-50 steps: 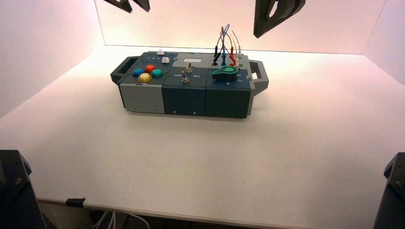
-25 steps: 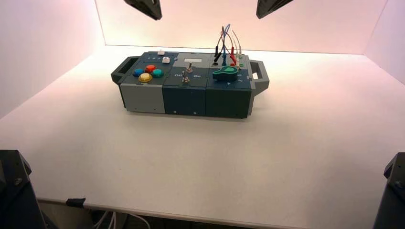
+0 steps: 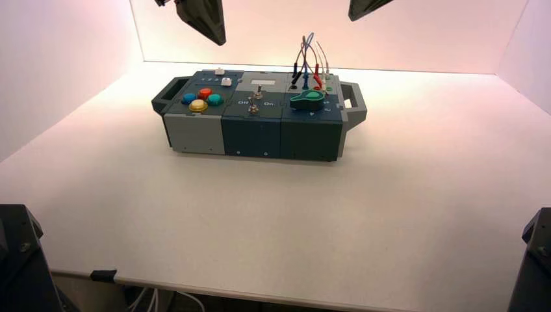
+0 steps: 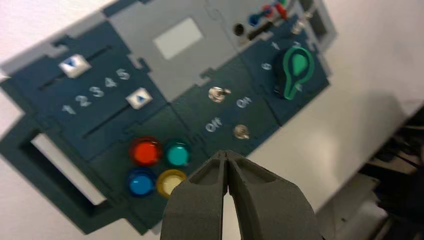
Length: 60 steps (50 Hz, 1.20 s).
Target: Move the bottom slider to position 4.
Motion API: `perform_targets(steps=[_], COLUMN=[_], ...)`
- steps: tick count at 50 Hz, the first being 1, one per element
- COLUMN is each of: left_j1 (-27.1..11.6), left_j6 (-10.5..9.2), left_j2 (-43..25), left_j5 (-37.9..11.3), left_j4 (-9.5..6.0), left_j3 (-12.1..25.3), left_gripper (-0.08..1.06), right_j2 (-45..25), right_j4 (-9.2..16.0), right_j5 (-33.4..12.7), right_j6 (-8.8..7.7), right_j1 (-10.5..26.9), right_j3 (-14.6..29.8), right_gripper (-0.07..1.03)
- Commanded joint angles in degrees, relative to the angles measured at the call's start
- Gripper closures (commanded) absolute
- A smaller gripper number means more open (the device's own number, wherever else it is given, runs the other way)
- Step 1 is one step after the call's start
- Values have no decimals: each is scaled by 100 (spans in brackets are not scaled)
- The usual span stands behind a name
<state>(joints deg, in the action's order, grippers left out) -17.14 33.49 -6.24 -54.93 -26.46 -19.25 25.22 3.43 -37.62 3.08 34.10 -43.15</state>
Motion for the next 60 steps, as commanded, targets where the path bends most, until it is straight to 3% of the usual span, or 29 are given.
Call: perform_targets(steps=[1,2,3,4,5,6,9,16,21,22,25,33,38,48,60], left_j1=[-193,-211,-255,-325,-343,-439,-519,-589,-606,-606,-606,-615,-606,-615,-624], left_j6=[-519,-606,-773,-1011,-1099,-1371,-1573,-1740,-2109,-2259,-2364,-2443,-2514,-2628,-2725], left_j2=[132,132,123,97,88,44,-18,-246,-457,-510,-545,-580,-615,-738,-984], left_j5=[193,193,211,220,229,229,237,272,439,536,606,668,738,844,940], left_j4=[773,870,1063,1371,1450,1740,1890,1837,1802,1802,1802,1802,1793,1758,1688], left_j3=[185,185,202,220,229,255,290,413,527,545,562,589,606,633,738], left_gripper=[100,100,100,100,100,100,100,100,100,100,100,100,100,100,100], right_j2=[97,97,88,88,88,79,70,18,26,88,105,53,53,9,-18], right_j4=[53,53,53,62,62,70,97,202,378,510,554,791,870,879,870], right_j5=[158,158,167,167,176,176,176,176,422,703,870,817,677,571,545], right_j6=[18,18,26,26,26,26,18,18,53,97,167,193,105,-18,-26], right_j1=[-26,-26,-26,-26,-35,-26,-26,-26,-35,-35,-97,-492,-729,-782,-782], right_j3=[62,62,62,53,62,53,53,53,-35,-132,-193,-229,-255,-246,-264], right_gripper=[98,98,98,98,98,98,98,98,98,98,98,98,98,98,98])
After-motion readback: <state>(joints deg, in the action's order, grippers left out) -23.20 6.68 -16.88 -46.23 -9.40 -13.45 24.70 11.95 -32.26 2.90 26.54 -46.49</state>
